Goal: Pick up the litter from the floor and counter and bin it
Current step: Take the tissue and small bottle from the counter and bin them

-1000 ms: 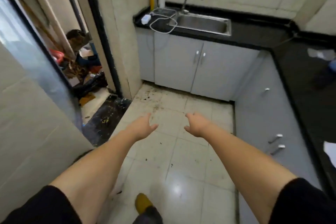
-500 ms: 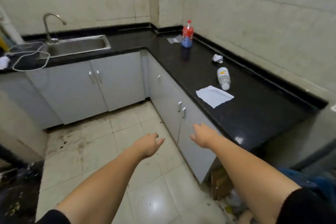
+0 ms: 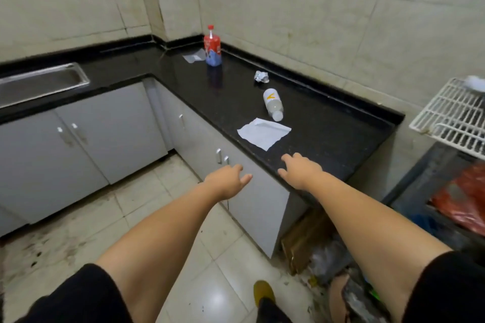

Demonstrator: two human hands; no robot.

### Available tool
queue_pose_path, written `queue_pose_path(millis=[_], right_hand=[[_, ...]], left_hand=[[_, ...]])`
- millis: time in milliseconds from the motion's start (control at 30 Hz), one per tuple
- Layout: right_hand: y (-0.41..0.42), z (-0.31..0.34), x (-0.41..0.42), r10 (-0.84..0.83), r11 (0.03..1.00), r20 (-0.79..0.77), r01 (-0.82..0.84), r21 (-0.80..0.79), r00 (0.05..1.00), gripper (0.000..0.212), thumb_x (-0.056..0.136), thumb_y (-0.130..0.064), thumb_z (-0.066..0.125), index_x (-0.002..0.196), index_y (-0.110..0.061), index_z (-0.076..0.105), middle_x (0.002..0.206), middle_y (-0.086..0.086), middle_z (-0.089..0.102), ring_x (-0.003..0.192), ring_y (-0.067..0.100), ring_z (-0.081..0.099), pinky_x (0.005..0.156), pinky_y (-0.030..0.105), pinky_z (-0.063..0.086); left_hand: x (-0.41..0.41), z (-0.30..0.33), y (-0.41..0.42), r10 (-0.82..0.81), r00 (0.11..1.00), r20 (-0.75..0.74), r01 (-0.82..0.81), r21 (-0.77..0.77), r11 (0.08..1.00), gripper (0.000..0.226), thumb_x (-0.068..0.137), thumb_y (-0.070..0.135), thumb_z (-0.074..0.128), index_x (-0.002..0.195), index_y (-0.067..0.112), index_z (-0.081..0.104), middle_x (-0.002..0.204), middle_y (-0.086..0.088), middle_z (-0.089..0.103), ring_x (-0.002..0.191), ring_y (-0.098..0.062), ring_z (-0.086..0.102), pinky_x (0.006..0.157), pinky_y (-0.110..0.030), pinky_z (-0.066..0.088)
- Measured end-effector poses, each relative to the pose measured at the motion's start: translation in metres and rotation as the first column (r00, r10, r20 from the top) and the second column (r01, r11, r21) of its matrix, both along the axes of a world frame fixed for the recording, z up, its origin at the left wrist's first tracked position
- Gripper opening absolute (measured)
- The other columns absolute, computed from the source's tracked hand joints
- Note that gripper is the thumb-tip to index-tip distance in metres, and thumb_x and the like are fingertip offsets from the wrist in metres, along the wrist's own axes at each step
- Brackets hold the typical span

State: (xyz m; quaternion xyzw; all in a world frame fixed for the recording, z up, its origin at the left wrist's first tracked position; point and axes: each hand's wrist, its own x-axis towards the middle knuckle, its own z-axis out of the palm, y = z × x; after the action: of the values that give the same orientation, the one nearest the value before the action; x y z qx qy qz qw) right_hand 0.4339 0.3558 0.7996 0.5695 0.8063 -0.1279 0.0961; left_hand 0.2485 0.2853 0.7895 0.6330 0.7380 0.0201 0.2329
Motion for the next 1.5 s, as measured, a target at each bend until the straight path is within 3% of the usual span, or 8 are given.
queue_pose_path(millis=[300,667,800,967,1067,1167,1267,1500], right_hand=[[0.170,-0.026,-0.007,0.004,1.000,-0.086,-0.002,0.025,0.996,0.049,0.098,-0.036,0.039,0.144,-0.023,0.030,0.137,0.014,0.040,0.120,0.035,0.048,0.092,0.047,0.047],[0.323,-0.071,-0.068,-0.160,0.985,-0.268,0.173,0.023,0.950,0.077,0.093,-0.042,0.052,0.151,-0.025,0.005,0.140,0.014,0.031,0.117,0.036,0.047,0.085,0.045,0.048],[0.338,-0.094,-0.092,-0.198,0.979,-0.226,0.206,0.013,0.954,0.083,0.092,-0.035,0.055,0.152,-0.027,-0.003,0.142,0.016,0.026,0.111,0.036,0.052,0.084,0.044,0.049],[0.339,-0.105,-0.099,-0.176,0.983,-0.183,0.184,0.027,0.967,0.083,0.093,-0.014,0.051,0.152,-0.030,-0.005,0.147,0.021,0.016,0.106,0.036,0.051,0.087,0.043,0.048],[0.338,-0.097,-0.098,-0.170,0.985,-0.204,0.175,0.009,0.964,0.082,0.092,-0.012,0.051,0.152,-0.029,-0.003,0.143,0.021,0.019,0.106,0.038,0.050,0.088,0.044,0.046],[0.324,-0.085,-0.112,-0.095,0.994,-0.234,0.103,0.023,0.968,0.081,0.090,-0.011,0.050,0.152,-0.029,0.000,0.138,0.020,0.026,0.104,0.040,0.051,0.083,0.041,0.045],[0.288,-0.073,-0.151,0.096,0.995,-0.196,-0.087,0.054,0.976,0.083,0.090,-0.014,0.051,0.152,-0.029,-0.002,0.138,0.019,0.027,0.102,0.038,0.053,0.080,0.039,0.046],[0.111,-0.052,-0.277,0.521,0.841,-0.253,-0.540,-0.008,0.815,0.076,0.090,-0.006,0.045,0.152,-0.028,0.008,0.135,0.023,0.032,0.101,0.043,0.058,0.085,0.043,0.048]], left_hand=[[0.018,-0.029,0.171,0.016,0.999,0.040,-0.017,0.028,0.999,0.056,0.094,0.052,0.039,0.140,0.020,0.037,0.138,-0.012,0.051,0.120,-0.030,0.055,0.099,-0.043,0.048],[0.005,-0.099,0.284,-0.029,0.995,-0.092,0.019,-0.112,0.994,0.087,0.079,0.065,0.052,0.149,0.032,0.011,0.161,-0.009,0.003,0.149,-0.031,0.002,0.117,-0.058,0.014],[0.001,-0.110,0.295,-0.095,0.985,-0.142,0.097,0.002,0.995,0.058,0.080,0.049,0.054,0.130,0.023,0.042,0.137,-0.011,0.036,0.129,-0.031,0.032,0.107,-0.047,0.028],[-0.001,-0.107,0.296,-0.139,0.984,-0.111,0.147,0.071,0.987,0.034,0.093,0.018,0.045,0.126,0.014,0.049,0.124,-0.012,0.048,0.115,-0.032,0.046,0.094,-0.043,0.039],[-0.013,-0.104,0.282,0.044,0.998,0.053,-0.046,0.040,0.998,0.025,0.093,0.012,0.044,0.115,0.010,0.055,0.117,-0.011,0.051,0.109,-0.031,0.048,0.085,-0.040,0.041],[-0.040,-0.095,0.246,0.454,0.820,0.350,-0.475,-0.029,0.880,0.012,0.092,0.024,0.038,0.092,0.016,0.047,0.084,-0.003,0.049,0.083,-0.026,0.050,0.070,-0.037,0.042],[-0.090,-0.092,0.181,0.613,0.721,0.322,-0.653,0.022,0.757,0.014,0.091,0.028,0.036,0.083,0.019,0.043,0.077,-0.002,0.048,0.072,-0.023,0.045,0.056,-0.030,0.032],[-0.169,-0.066,-0.053,0.872,0.469,0.141,-0.883,0.086,0.461,0.014,0.093,0.010,0.046,0.093,0.024,0.049,0.093,0.002,0.038,0.086,-0.022,0.046,0.076,-0.029,0.041]])
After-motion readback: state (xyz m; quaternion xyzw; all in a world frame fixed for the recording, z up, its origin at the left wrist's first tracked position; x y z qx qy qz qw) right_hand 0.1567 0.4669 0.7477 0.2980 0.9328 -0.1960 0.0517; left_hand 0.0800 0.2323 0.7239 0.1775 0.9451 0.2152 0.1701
